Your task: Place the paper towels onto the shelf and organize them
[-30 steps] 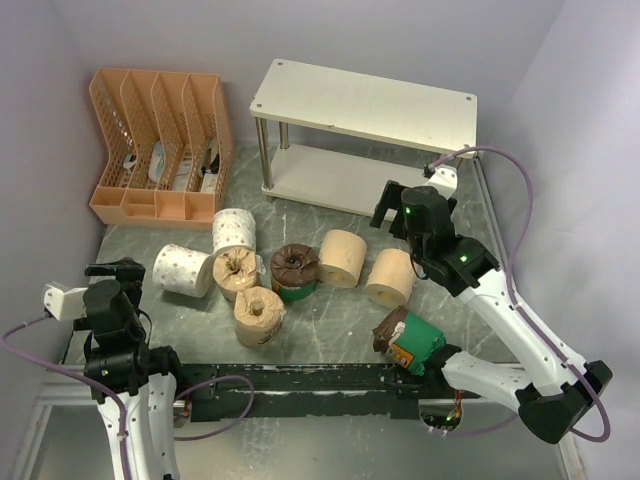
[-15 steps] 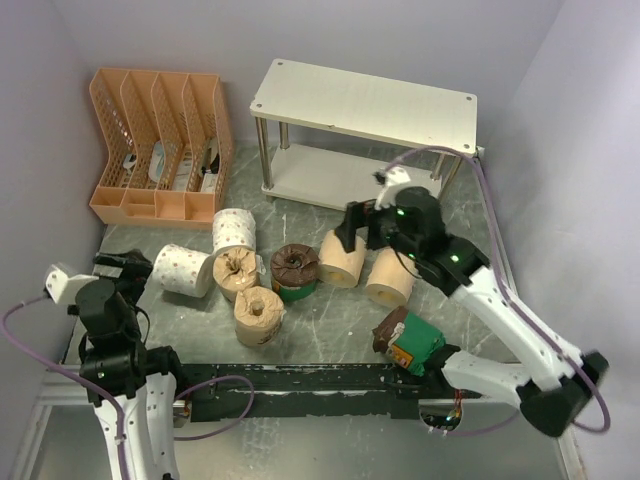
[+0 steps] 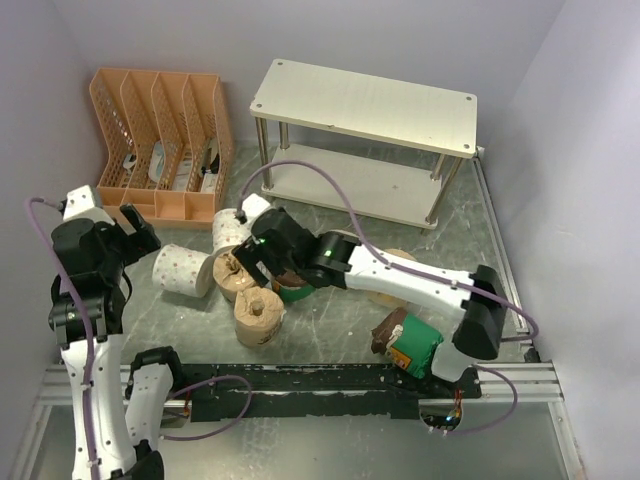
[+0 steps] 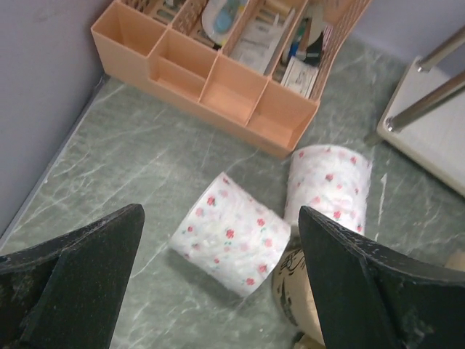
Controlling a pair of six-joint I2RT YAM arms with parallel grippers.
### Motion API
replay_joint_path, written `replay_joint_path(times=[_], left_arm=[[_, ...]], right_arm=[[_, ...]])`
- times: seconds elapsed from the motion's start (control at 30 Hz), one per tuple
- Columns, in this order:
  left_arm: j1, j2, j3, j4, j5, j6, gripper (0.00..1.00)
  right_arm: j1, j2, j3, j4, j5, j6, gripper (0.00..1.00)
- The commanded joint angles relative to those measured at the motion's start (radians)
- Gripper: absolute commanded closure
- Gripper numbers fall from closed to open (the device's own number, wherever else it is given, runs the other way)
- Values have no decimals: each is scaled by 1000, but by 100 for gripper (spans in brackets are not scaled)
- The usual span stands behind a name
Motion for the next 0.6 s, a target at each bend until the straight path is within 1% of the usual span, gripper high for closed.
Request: replay_joint_path(times=[0.0, 0.17, 0.27, 0.37, 0.57], left_arm=[[18, -26, 16, -38, 23, 107, 1], [35, -60, 36, -22, -225, 133, 1], [35, -67, 45, -28, -310, 136, 1], [35, -91, 20, -13, -330, 138, 1], [37, -127, -17, 1, -304, 132, 1]], right_arm=[[50, 86, 75, 66, 17, -30, 15], [110, 258, 189, 47, 59, -45, 20], [113, 304, 205, 82, 37, -38, 23], [113, 337, 214, 103, 12, -31, 24], [113, 388, 228, 111, -13, -17, 31]])
